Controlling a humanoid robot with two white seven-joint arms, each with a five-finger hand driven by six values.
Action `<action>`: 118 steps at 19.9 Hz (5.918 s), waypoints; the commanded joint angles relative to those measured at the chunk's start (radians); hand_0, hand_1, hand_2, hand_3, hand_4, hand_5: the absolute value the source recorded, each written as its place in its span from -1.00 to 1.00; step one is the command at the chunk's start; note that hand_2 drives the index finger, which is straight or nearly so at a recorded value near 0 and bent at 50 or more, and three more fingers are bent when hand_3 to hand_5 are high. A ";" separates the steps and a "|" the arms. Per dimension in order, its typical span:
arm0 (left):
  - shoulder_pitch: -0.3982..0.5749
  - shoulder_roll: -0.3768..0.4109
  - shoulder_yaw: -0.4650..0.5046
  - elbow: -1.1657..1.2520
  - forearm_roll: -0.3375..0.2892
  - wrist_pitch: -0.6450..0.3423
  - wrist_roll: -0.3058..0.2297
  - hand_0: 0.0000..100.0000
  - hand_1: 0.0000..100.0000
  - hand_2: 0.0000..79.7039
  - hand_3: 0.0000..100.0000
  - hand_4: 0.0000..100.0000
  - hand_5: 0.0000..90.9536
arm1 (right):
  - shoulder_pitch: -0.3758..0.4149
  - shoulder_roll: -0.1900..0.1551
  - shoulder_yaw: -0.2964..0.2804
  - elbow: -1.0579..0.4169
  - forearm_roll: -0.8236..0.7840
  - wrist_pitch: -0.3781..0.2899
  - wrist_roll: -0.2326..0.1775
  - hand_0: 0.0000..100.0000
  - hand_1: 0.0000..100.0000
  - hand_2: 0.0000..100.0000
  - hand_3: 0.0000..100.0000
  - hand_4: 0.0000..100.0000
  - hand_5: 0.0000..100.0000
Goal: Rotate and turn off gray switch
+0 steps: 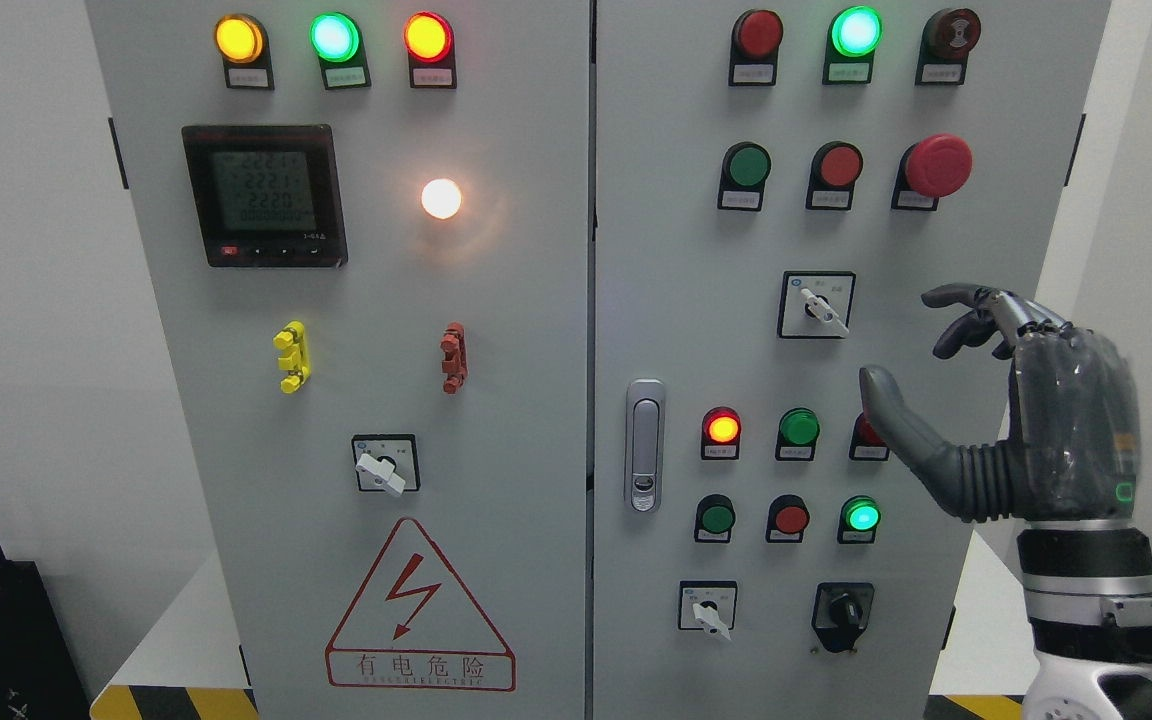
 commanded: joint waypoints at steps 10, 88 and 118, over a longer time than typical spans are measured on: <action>0.000 0.000 -0.002 0.014 0.000 0.001 -0.004 -0.76 -0.22 -1.00 -1.00 -1.00 -1.00 | -0.093 0.036 0.055 0.107 0.042 0.158 0.001 -0.84 -0.32 0.03 0.65 0.71 1.00; 0.000 0.000 -0.002 0.014 0.000 0.001 -0.004 -0.76 -0.22 -1.00 -1.00 -1.00 -1.00 | -0.177 0.050 0.117 0.150 0.135 0.296 0.044 -0.61 -0.11 0.35 0.73 0.76 1.00; 0.000 0.000 -0.002 0.014 0.000 0.001 -0.004 -0.76 -0.22 -1.00 -1.00 -1.00 -1.00 | -0.183 0.050 0.132 0.162 0.129 0.296 0.047 -0.34 -0.19 0.40 0.79 0.77 1.00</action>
